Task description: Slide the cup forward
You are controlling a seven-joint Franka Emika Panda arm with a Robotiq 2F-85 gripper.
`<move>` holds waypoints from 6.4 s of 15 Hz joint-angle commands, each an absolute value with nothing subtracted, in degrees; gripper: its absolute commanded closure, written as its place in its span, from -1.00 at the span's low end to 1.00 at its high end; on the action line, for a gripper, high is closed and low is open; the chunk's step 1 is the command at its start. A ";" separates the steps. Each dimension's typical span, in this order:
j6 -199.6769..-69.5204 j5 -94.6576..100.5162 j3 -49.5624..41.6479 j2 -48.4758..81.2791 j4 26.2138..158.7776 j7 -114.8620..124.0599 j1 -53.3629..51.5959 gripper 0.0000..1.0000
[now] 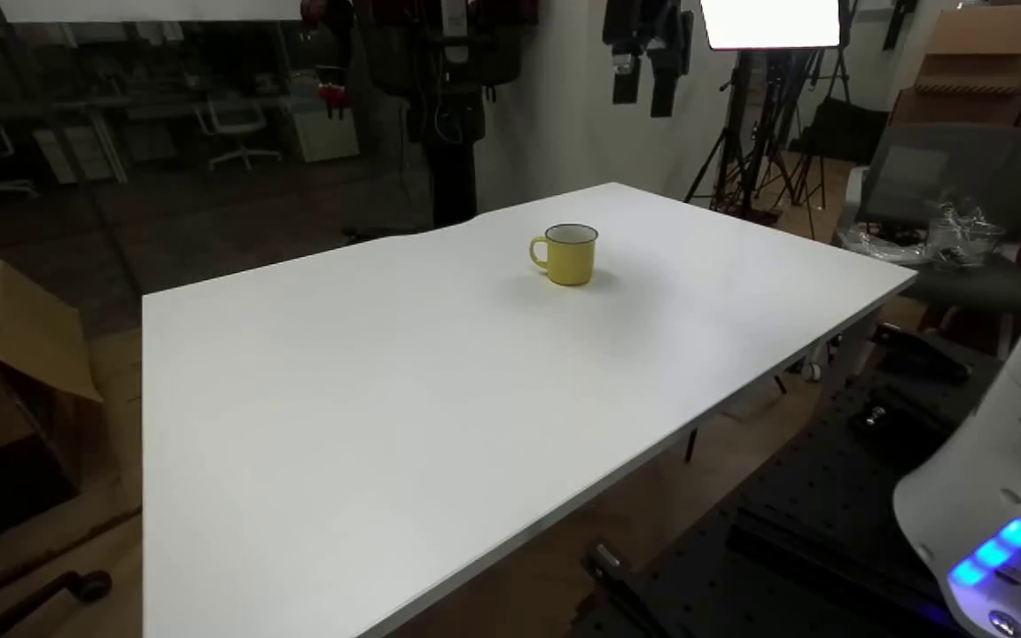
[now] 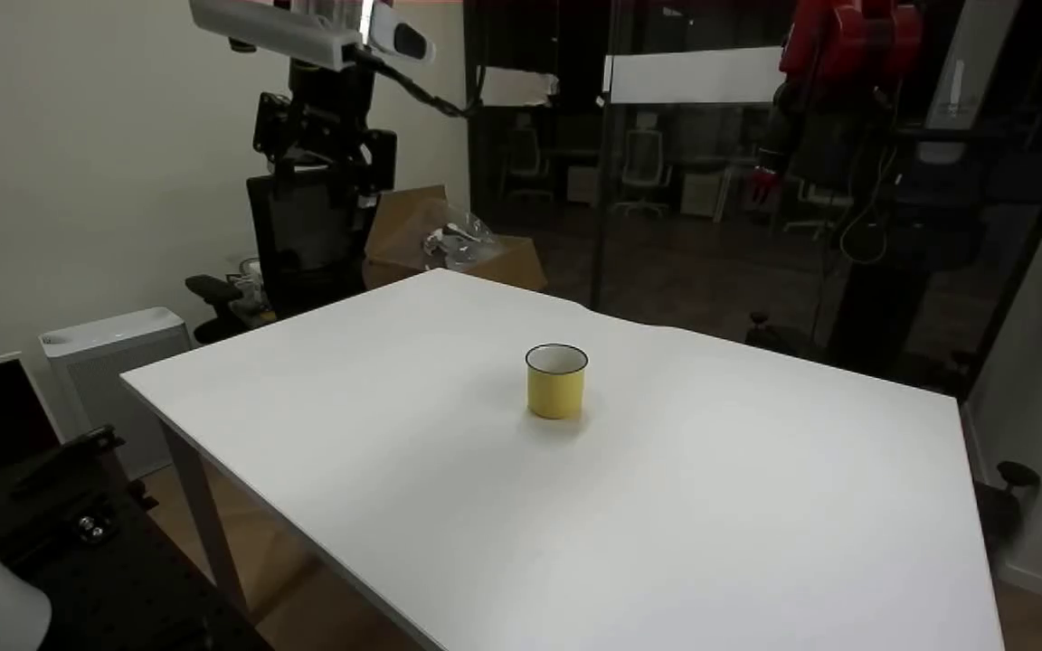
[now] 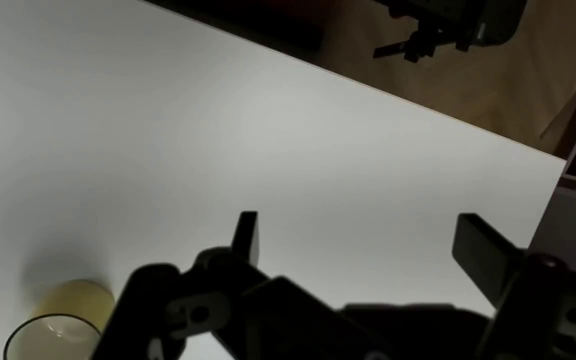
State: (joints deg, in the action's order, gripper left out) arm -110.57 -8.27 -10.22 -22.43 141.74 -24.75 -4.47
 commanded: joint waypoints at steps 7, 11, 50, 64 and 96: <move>-118.63 -5.34 -7.25 -22.00 142.89 -23.24 -1.91 -1.00; -136.95 1.77 -6.16 -16.76 142.63 -20.69 0.59 -1.00; -146.15 -8.28 -6.35 2.90 128.32 -31.31 1.88 -1.00; -137.22 -8.80 -1.30 26.16 109.39 -41.82 12.39 -1.00; -132.28 -0.69 1.40 45.18 90.74 -40.77 12.06 1.00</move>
